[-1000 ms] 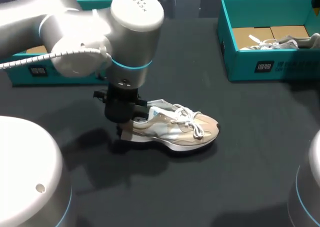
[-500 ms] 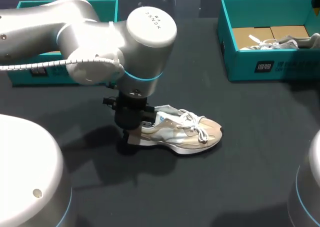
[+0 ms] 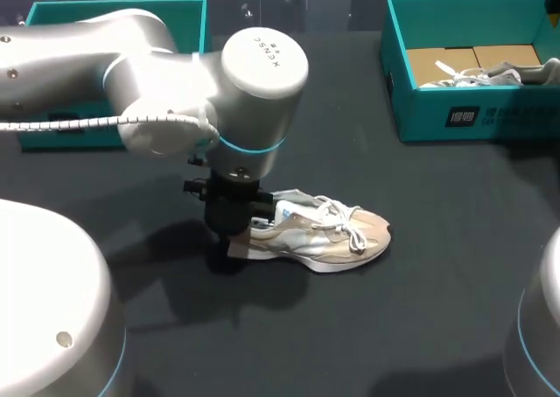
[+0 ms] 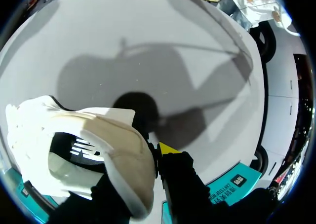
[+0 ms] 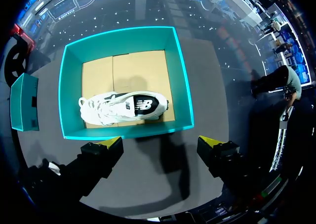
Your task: Take the shoe out of the shoebox, open the shoe tongue, remove and reinsert the insole, then place the shoe into the shoebox
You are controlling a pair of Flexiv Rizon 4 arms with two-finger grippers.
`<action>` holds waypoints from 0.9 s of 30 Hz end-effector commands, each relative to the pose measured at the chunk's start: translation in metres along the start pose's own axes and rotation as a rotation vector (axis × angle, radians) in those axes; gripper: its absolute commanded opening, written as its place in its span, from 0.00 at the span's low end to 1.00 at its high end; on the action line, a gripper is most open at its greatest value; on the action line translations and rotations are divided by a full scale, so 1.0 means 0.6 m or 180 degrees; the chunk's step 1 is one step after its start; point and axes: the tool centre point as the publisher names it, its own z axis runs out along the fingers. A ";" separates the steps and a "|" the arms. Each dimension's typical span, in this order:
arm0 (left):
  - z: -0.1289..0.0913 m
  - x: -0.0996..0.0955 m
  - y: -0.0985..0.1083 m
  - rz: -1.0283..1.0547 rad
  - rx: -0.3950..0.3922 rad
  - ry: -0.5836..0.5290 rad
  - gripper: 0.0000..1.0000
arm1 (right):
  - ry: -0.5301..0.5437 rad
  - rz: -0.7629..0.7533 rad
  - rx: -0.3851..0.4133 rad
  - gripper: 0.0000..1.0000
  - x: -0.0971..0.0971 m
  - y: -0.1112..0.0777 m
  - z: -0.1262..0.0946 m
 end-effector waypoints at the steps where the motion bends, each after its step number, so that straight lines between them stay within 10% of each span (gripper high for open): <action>1: 0.012 -0.001 0.000 -0.0008 0.0004 -0.0016 0.00 | -0.0002 -0.0001 0.0002 1.00 0.000 0.000 0.000; 27: 0.040 -0.002 0.006 0.0119 -0.0097 -0.0192 0.00 | -0.0002 -0.0001 0.0002 1.00 0.000 0.000 0.000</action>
